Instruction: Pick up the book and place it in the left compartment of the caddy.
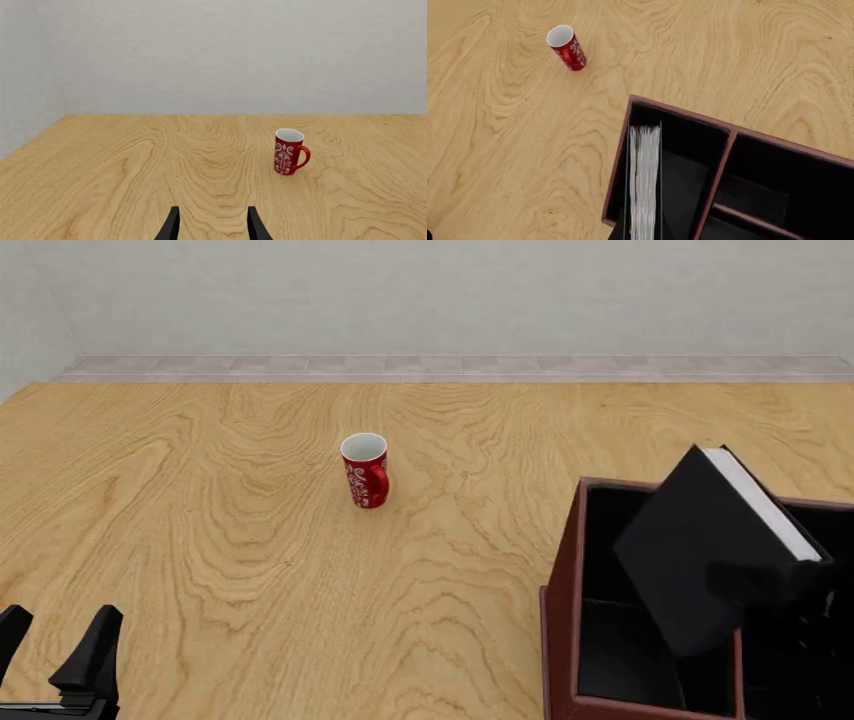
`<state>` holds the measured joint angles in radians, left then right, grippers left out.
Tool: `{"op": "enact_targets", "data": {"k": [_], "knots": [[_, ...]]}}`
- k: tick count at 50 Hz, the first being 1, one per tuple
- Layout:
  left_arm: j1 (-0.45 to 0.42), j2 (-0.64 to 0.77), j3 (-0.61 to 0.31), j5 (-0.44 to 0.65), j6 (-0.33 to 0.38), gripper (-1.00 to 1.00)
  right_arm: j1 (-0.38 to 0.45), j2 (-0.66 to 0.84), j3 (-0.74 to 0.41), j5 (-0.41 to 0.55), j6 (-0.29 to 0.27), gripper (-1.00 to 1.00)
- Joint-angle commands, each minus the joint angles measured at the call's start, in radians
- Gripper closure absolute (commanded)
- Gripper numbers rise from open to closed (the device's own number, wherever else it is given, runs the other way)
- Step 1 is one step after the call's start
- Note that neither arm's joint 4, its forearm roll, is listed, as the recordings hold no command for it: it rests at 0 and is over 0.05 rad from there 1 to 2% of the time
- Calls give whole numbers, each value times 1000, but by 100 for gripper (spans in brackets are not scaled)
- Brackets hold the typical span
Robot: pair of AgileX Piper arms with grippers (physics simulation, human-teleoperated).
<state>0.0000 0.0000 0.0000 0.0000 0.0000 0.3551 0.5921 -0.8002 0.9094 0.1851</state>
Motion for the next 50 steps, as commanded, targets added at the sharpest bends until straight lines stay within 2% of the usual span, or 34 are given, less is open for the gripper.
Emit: {"op": "enact_targets", "data": {"k": [1, 29, 30, 50], "knots": [[0, 0, 0, 0, 0, -100, -8, 35, 0, -51, 2, 100], [0, 0, 0, 0, 0, -100, -32, 81, 116, -182, 19, 100], [0, 0, 0, 0, 0, -100, -39, 83, 122, -187, 6, 100], [0, 0, 0, 0, 0, -100, -51, 101, 164, -243, 19, 100]]}}
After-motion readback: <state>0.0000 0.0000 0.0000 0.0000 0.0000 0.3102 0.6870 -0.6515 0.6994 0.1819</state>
